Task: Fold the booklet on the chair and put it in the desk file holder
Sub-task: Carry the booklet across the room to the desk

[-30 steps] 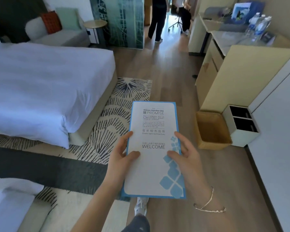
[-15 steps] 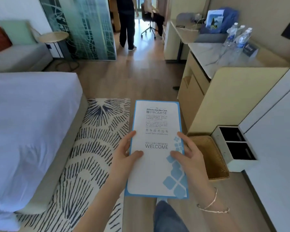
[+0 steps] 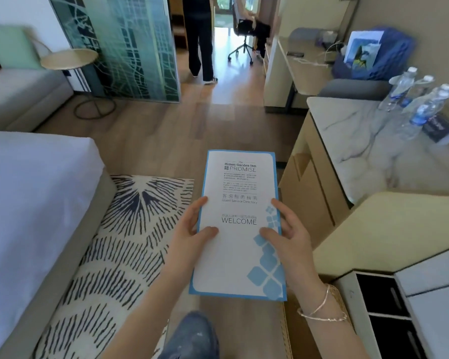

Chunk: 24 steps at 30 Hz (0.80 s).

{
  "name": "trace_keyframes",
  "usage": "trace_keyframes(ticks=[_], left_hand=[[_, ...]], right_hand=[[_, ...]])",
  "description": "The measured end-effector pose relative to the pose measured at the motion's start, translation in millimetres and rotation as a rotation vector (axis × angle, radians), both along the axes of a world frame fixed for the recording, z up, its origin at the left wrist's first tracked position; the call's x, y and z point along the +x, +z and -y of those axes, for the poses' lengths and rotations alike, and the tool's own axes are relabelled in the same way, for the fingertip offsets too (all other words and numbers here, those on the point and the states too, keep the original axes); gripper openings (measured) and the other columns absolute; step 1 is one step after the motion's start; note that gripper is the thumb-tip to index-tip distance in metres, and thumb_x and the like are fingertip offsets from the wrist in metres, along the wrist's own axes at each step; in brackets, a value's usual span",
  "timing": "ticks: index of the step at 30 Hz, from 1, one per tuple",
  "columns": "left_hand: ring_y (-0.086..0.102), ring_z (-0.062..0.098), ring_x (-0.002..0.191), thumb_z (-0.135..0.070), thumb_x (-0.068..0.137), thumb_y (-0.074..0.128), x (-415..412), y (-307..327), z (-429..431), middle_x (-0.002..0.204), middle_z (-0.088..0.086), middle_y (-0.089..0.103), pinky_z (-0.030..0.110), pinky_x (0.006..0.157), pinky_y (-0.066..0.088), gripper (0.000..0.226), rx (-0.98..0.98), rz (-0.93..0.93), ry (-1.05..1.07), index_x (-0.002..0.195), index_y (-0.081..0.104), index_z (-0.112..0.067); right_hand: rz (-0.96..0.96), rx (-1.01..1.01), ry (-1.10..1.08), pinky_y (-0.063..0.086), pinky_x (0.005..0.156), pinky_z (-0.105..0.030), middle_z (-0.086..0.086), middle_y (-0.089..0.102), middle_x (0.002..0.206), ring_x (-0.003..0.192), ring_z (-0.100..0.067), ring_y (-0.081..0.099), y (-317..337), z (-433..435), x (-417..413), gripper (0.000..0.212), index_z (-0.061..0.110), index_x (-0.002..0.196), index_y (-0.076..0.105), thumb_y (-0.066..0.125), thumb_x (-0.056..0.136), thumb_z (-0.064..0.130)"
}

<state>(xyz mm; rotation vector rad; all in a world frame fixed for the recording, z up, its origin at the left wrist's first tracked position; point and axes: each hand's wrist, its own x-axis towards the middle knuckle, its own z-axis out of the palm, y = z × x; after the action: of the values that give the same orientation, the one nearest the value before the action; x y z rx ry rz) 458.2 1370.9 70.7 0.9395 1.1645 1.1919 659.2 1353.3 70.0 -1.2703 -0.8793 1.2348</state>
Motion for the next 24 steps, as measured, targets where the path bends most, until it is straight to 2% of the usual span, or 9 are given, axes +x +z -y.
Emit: trace_keyframes(ticks=[4,10,14,16,20,24], left_hand=[[0.072,0.020,0.094,0.013,0.084,0.059,17.0,-15.1,-122.2,0.118,-0.006,0.071,0.030,0.067,0.058,0.062,0.015,-0.003,0.007,0.129,0.058,-0.030],[0.071,0.016,0.094,0.013,0.083,0.061,35.3,-24.4,-325.5,0.119,-0.004,0.069,0.033,0.072,0.059,0.061,0.061,-0.012,-0.025,0.130,0.057,-0.026],[0.069,0.018,0.099,0.002,0.076,0.066,54.1,-4.2,-451.1,0.113,-0.010,0.072,0.036,0.077,0.060,0.061,0.102,-0.044,-0.081,0.128,0.058,-0.028],[0.070,0.017,0.099,-0.004,0.071,0.065,66.5,2.9,-507.4,0.112,-0.010,0.073,0.035,0.076,0.059,0.063,0.093,-0.050,-0.106,0.128,0.058,-0.030],[0.070,0.017,0.095,-0.004,0.069,0.065,100.2,0.3,-621.2,0.113,-0.004,0.072,0.030,0.070,0.056,0.063,0.083,-0.030,-0.139,0.127,0.058,-0.028],[0.069,0.014,0.093,-0.004,0.069,0.065,146.1,-9.8,-735.7,0.110,-0.008,0.073,0.029,0.069,0.057,0.062,0.088,-0.023,-0.136,0.125,0.059,-0.028]], right_hand=[[-0.009,-0.008,-0.018,0.062,0.068,-0.027,0.006,0.079,0.103,0.091,-0.019,0.075,-12.9,-121.5,14.8,0.059,0.034,0.122,0.062,0.065,0.085,-0.012],[-0.017,0.008,-0.086,0.061,0.084,-0.042,-0.002,0.077,0.110,0.102,-0.031,0.072,-13.6,-313.7,28.9,0.059,0.024,0.130,0.059,0.065,0.084,-0.012],[-0.010,0.024,-0.120,0.063,0.079,-0.036,-0.001,0.078,0.106,0.099,-0.029,0.073,3.1,-429.6,48.5,0.059,0.028,0.129,0.060,0.065,0.084,-0.010],[0.003,0.024,-0.147,0.062,0.075,-0.032,-0.001,0.079,0.104,0.097,-0.027,0.074,8.0,-482.8,60.9,0.059,0.031,0.126,0.062,0.065,0.083,-0.010],[0.007,0.009,-0.156,0.059,0.066,-0.024,0.004,0.079,0.100,0.090,-0.021,0.075,4.9,-590.6,94.1,0.059,0.039,0.121,0.062,0.067,0.083,-0.005],[0.000,0.003,-0.154,0.062,0.073,-0.032,-0.001,0.078,0.106,0.096,-0.024,0.074,-6.3,-707.7,139.5,0.058,0.035,0.125,0.061,0.067,0.084,-0.005]])
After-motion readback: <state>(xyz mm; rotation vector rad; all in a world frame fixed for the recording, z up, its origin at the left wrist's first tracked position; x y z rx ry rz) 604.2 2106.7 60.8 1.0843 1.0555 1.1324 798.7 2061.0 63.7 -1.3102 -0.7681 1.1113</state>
